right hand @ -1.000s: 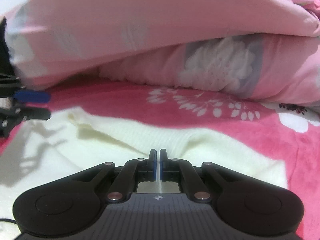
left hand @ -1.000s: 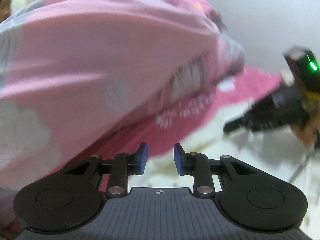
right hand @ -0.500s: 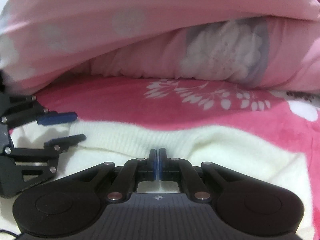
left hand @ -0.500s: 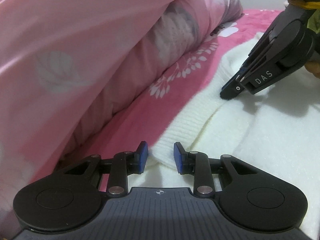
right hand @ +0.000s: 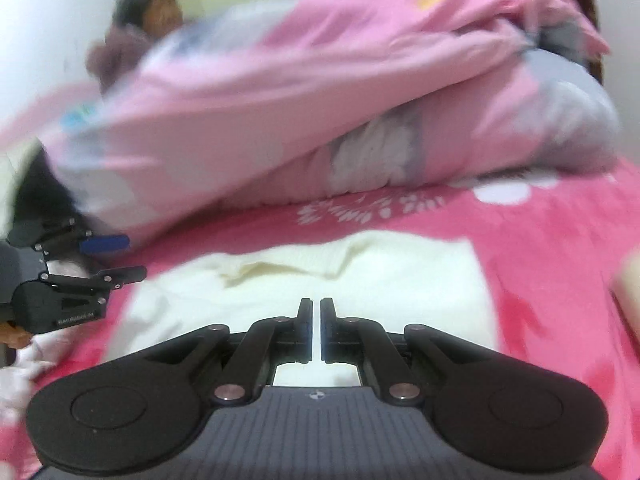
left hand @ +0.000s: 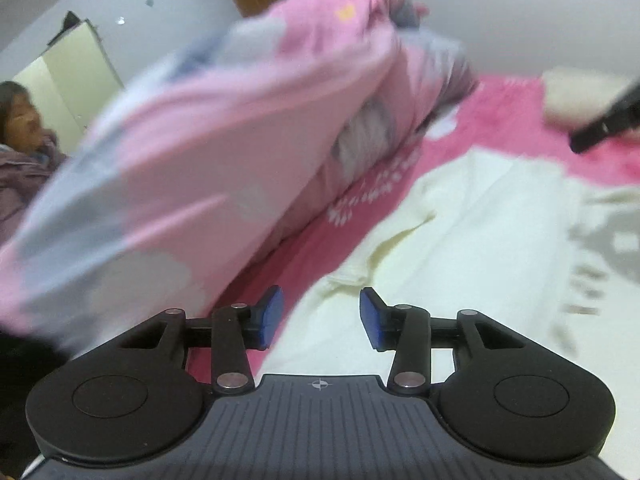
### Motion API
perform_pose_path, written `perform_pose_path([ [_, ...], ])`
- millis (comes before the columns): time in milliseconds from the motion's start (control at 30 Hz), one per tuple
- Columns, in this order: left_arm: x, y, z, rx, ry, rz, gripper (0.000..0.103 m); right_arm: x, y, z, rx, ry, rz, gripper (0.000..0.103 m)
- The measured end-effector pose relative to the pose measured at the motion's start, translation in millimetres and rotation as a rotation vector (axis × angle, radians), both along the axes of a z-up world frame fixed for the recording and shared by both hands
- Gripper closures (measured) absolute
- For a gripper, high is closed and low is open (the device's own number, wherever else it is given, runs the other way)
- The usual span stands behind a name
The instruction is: Fold clothes
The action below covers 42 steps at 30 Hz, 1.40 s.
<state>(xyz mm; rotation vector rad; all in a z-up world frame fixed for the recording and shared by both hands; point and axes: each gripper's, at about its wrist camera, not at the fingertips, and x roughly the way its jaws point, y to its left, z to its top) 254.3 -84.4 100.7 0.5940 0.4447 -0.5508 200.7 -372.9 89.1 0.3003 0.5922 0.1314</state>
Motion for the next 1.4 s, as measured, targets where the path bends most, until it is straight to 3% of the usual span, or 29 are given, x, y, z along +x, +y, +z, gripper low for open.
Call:
perform_pose_path([
  [133, -75.8, 43.0, 54.7, -0.086, 0.024, 0.031, 0.051, -100.0, -7.4, 25.9, 0.070, -0.055, -0.028, 0.100],
  [233, -134.0, 80.7, 87.4, -0.198, 0.084, 0.051, 0.050, -178.5, -3.2, 42.0, 0.130, -0.099, -0.036, 0.099],
  [300, -160.6, 90.9, 86.0, -0.262, 0.126, 0.062, 0.045, -220.9, 1.6, 41.4, 0.205, -0.124, -0.021, 0.086],
  [367, -186.9, 100.4, 83.4, -0.326, 0.168, 0.072, 0.045, -255.4, 8.6, 38.1, 0.268, -0.139, -0.009, 0.080],
  [467, -214.1, 89.4, 39.7, -0.394, 0.228, 0.057, 0.045, -281.5, 35.3, 21.1, 0.206, -0.119, -0.032, 0.080],
  [600, -236.7, 59.1, -23.8, -0.434, 0.241, 0.043, 0.045, -273.6, 80.0, -8.9, 0.019, -0.061, -0.098, 0.080],
  [700, -241.7, 28.0, -63.0, -0.410, 0.227, 0.098, 0.045, -259.5, 108.7, -28.2, -0.148, -0.039, -0.137, 0.080],
  [800, -238.0, 14.2, -92.0, -0.389, 0.290, 0.144, 0.042, -251.4, 128.7, -49.6, -0.290, -0.050, -0.149, 0.079],
  [900, -235.2, 0.7, -120.5, -0.369, 0.347, 0.189, 0.035, -254.5, 131.7, -75.5, -0.305, -0.062, -0.151, 0.072],
  [1000, -251.5, -2.5, -129.3, -0.364, 0.269, 0.206, 0.025, -258.9, 134.8, -89.8, -0.340, -0.089, -0.140, 0.070],
  [1167, -254.0, -9.4, -135.1, -0.381, 0.252, 0.264, 0.006, -263.8, 128.2, -95.2, -0.311, -0.140, -0.122, 0.068],
  [1400, -252.0, -17.9, -135.2, -0.352, 0.268, 0.285, 0.001, -269.4, 129.9, -100.8, -0.295, -0.194, -0.138, 0.064],
])
